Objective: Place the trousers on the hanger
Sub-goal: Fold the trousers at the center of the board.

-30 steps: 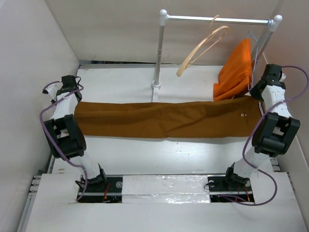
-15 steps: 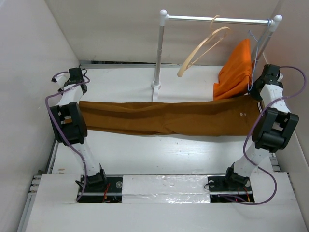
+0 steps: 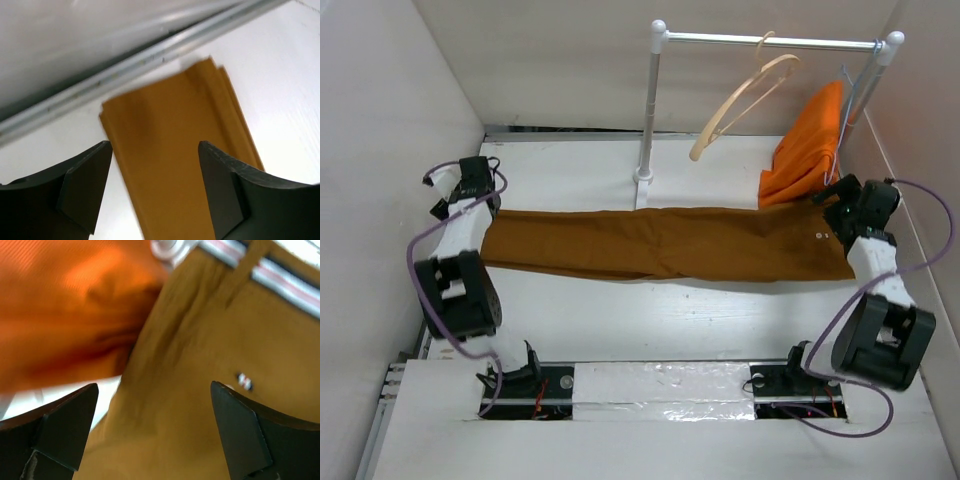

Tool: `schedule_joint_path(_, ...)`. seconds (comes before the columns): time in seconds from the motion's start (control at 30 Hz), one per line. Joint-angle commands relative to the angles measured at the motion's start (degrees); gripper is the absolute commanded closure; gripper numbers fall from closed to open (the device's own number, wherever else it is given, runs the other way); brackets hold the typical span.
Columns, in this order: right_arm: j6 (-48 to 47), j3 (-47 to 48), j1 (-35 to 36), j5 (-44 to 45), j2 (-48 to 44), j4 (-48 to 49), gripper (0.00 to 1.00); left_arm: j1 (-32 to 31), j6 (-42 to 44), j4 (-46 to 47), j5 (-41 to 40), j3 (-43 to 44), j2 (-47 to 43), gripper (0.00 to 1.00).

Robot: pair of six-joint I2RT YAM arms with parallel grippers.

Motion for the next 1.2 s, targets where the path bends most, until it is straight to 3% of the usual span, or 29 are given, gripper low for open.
schedule_joint_path(0.0,2.89,-8.49,0.0,-3.44,-10.62,12.67,0.03,0.58,-3.13,2.17,6.14,-9.82,-12.54,0.33)
schedule_joint_path(0.07,2.63,-15.5,0.0,-5.63,-15.3,14.52,0.16,2.51,-5.75,2.95,10.02,-14.59,-15.72,0.35)
schedule_joint_path(0.1,2.45,-17.63,0.0,-6.42,-19.85,15.4,0.48,4.78,-6.47,3.66,14.74,-19.49,-18.61,0.35)
schedule_joint_path(0.13,2.27,-19.65,0.0,-7.47,-21.9,16.19,0.7,6.02,-7.08,4.19,16.78,-21.62,-19.86,0.35)
schedule_joint_path(0.17,2.1,-21.59,0.0,-9.92,-23.92,17.94,0.89,6.81,-7.7,4.89,18.46,-23.3,-20.83,0.35)
schedule_joint_path(0.2,1.49,-24.57,0.0,-11.34,-25.68,18.48,1.0,7.52,-8.31,5.24,20.74,-26.19,-22.23,0.35)
schedule_joint_path(0.3,-2.47,-27.66,0.53,-14.34,-30.96,16.03,0.99,7.53,-9.72,5.42,22.16,-28.76,-22.42,0.33)
schedule_joint_path(0.37,-3.35,-29.33,0.53,-14.08,-32.81,16.02,0.86,7.53,-9.99,5.95,23.04,-29.29,-21.46,0.3)
schedule_joint_path(0.4,-3.87,-30.3,0.53,-14.51,-32.99,16.37,0.64,8.05,-10.16,6.04,23.48,-29.2,-20.15,0.29)
schedule_joint_path(0.47,-5.98,-31.71,-0.52,-15.04,-31.86,15.15,0.41,8.05,-9.55,7.26,24.53,-29.2,-18.65,0.29)
schedule_joint_path(0.5,-6.34,-32.24,-1.05,-15.3,-31.06,15.14,0.24,8.05,-9.64,7.27,24.45,-28.77,-17.33,0.29)
schedule_joint_path(0.57,-6.87,-34.43,-3.68,-17.58,-28.26,16.98,0.14,8.05,-9.55,7.88,24.97,-28.68,-15.83,0.29)
schedule_joint_path(0.77,-5.47,-36.81,-11.67,-21.03,-22.01,19.27,0.13,8.05,-10.77,9.63,25.42,-29.99,-14.77,0.31)
schedule_joint_path(0.93,-2.04,-38.48,-12.48,-17.94,-16.93,24.63,0.14,8.05,-12.45,11.22,25.86,-31.58,-12.58,0.34)
schedule_joint_path(1.07,-2.29,-36.64,-13.88,-21.72,-12.78,23.23,0.18,8.05,-12.19,10.96,25.16,-30.97,-11.78,0.4)
schedule_joint_path(1.13,-3.52,-37.51,-14.49,-21.38,-14.17,22.01,0.18,8.05,-11.84,10.61,24.63,-30.26,-12.13,0.43)
schedule_joint_path(1.17,-5.09,-37.86,-15.19,-20.33,-17.31,19.82,0.18,8.05,-11.57,10.43,24.28,-30.0,-12.22,0.49)
